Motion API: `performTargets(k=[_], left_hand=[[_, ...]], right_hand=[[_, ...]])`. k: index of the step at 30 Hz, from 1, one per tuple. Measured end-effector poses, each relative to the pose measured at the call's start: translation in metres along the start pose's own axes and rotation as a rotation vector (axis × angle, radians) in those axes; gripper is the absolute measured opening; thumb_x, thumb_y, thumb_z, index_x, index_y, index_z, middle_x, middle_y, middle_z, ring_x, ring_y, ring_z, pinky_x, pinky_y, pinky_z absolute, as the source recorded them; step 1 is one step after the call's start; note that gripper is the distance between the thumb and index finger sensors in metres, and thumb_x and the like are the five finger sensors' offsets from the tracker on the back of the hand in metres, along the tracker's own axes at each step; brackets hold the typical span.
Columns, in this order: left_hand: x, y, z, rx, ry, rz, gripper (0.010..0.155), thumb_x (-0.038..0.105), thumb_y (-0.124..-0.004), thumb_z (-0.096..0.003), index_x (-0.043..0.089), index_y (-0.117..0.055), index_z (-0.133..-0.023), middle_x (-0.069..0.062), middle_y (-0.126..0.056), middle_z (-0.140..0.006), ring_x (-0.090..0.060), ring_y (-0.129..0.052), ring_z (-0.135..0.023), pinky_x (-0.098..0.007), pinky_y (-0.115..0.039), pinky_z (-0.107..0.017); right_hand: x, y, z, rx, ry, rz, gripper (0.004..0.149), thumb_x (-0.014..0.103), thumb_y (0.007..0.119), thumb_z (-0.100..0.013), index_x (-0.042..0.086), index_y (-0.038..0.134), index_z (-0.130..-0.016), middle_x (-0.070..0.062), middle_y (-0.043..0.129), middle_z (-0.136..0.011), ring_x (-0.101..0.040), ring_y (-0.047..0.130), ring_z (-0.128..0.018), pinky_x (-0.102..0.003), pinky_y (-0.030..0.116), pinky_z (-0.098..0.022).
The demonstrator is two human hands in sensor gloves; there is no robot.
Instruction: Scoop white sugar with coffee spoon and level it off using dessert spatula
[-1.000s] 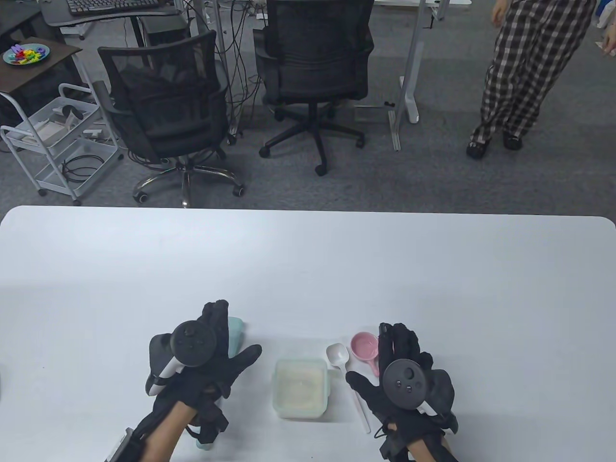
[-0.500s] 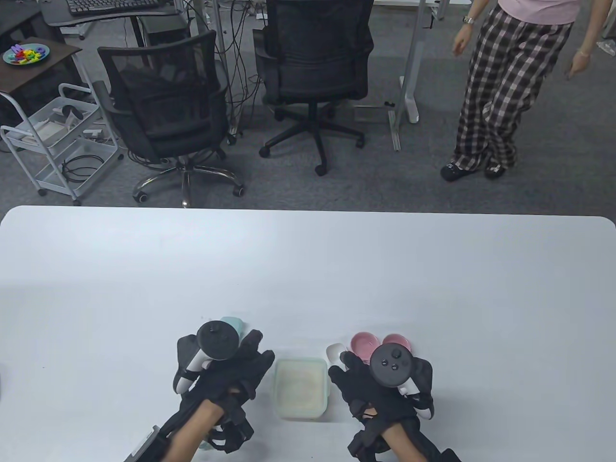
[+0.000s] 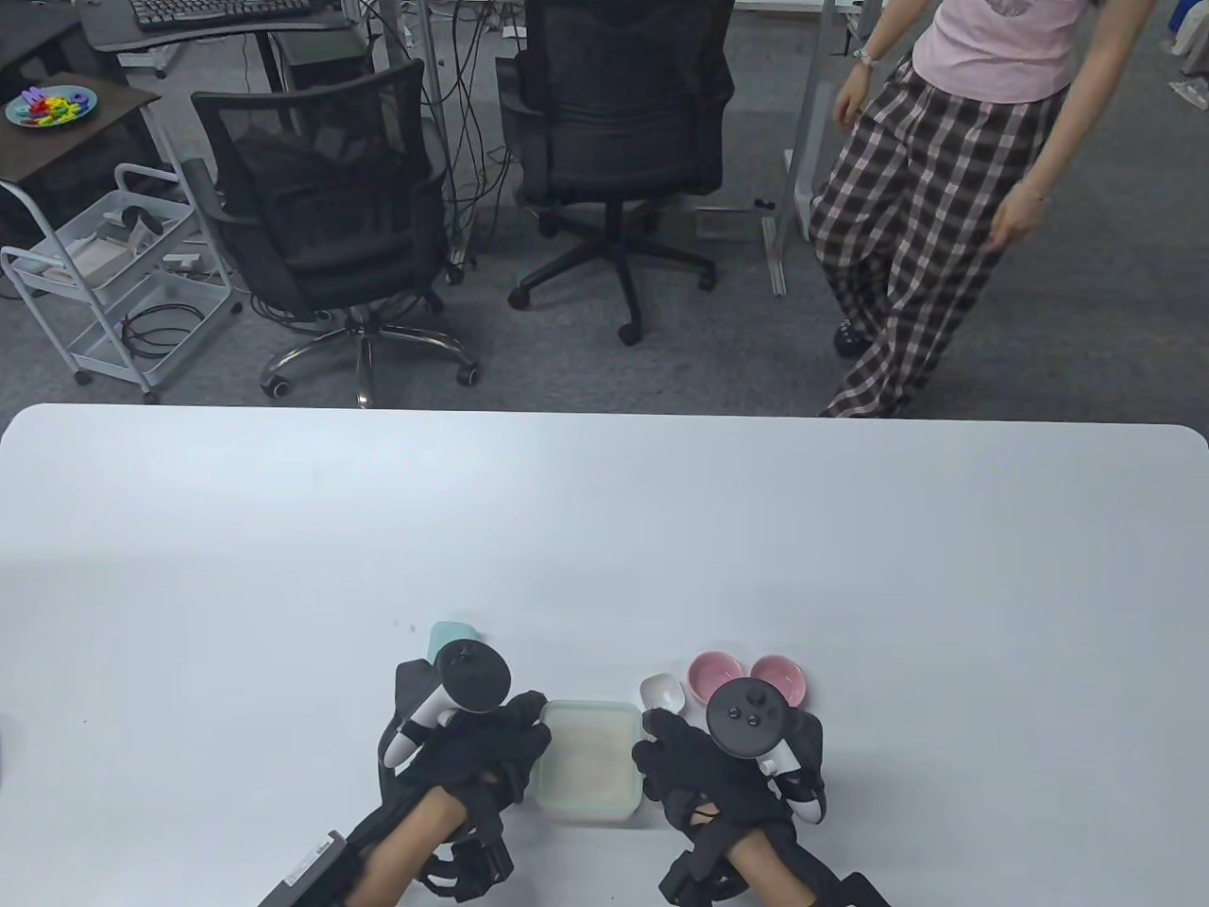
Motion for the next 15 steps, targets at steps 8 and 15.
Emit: performTargets(k=[8,15], left_hand=[[0.001,0.002,0.001,0.010,0.016,-0.047,0.060,0.045,-0.067,-0.0520,0.026,-0.057,-0.108,0.008,-0.086,-0.088,-0.014,-0.100,-0.068,-0.031,-0.088,-0.055],[0.005,0.007,0.011,0.132,0.012,-0.130,0.063,0.052,-0.068,-0.0523,0.030,-0.053,-0.110,-0.001,-0.076,-0.105,-0.024,-0.096,-0.082,-0.038,-0.085,-0.061]], right_hand=[[-0.009,-0.010,0.000,-0.085,0.037,-0.079,0.055,0.029,0.085,-0.050,-0.003,0.079,-0.093,-0.018,0.094,-0.077,-0.021,0.098,-0.051,-0.051,0.084,-0.052],[0.004,-0.010,0.007,-0.114,-0.009,0.066,0.064,0.035,0.080,-0.052,-0.005,0.068,-0.101,-0.026,0.082,-0.091,-0.031,0.093,-0.064,-0.055,0.075,-0.059]])
Point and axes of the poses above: the tracker on the back of each hand, its own x axis roughly to the thumb side, its own z axis roughly from the fingertips to the wrist, y = z × x, the point moved 5 cm from there along -z, roughly from the wrist to the fingertips
